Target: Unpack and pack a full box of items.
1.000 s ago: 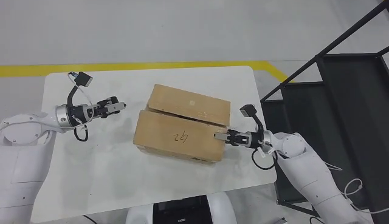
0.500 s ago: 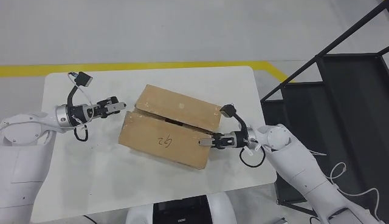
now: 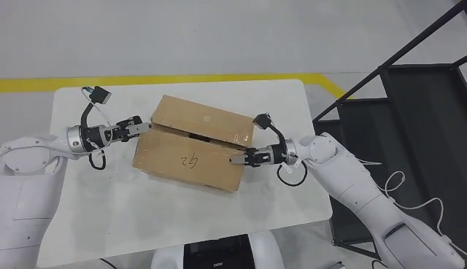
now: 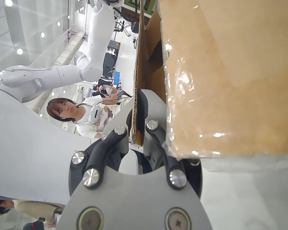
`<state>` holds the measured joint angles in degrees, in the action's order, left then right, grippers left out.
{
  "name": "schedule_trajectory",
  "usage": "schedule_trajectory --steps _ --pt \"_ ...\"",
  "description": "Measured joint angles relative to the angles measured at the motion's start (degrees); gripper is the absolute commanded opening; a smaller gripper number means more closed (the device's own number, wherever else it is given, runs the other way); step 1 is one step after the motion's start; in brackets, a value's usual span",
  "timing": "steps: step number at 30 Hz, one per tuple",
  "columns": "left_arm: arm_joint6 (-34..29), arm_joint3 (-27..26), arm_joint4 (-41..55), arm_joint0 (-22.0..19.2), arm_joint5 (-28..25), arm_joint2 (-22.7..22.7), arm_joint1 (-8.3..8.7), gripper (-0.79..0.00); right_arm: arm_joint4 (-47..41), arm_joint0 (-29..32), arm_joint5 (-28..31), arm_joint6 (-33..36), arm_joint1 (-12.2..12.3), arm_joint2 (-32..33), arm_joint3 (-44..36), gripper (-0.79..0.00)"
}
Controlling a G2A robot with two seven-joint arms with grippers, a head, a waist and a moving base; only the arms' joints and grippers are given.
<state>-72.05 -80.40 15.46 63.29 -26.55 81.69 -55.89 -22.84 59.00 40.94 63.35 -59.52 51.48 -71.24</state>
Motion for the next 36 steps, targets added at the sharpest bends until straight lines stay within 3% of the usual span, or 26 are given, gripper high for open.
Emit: schedule_trajectory --steps 10,11,12,25,36 --pt "0.0 0.0 0.0 0.0 0.0 0.0 0.0 0.0 1.6 -2.5 0.8 -0.8 2.1 -1.6 0.9 -0.785" --pt "0.0 0.0 0.0 0.0 0.0 0.0 0.0 0.0 1.5 -2.4 0.8 -0.8 2.5 -1.8 0.5 -0.234" --pt "0.0 0.0 0.0 0.0 0.0 0.0 0.0 0.0 1.3 -2.4 0.8 -0.8 2.7 -1.9 0.2 0.0" --pt "0.0 0.0 0.0 0.0 0.0 0.0 0.0 0.0 -1.5 -0.5 3.7 -3.6 6.1 -2.9 -5.1 0.0" --pt "0.0 0.0 0.0 0.0 0.0 0.0 0.0 0.0 -1.8 7.0 5.4 -5.4 10.8 -1.4 -18.6 0.0"
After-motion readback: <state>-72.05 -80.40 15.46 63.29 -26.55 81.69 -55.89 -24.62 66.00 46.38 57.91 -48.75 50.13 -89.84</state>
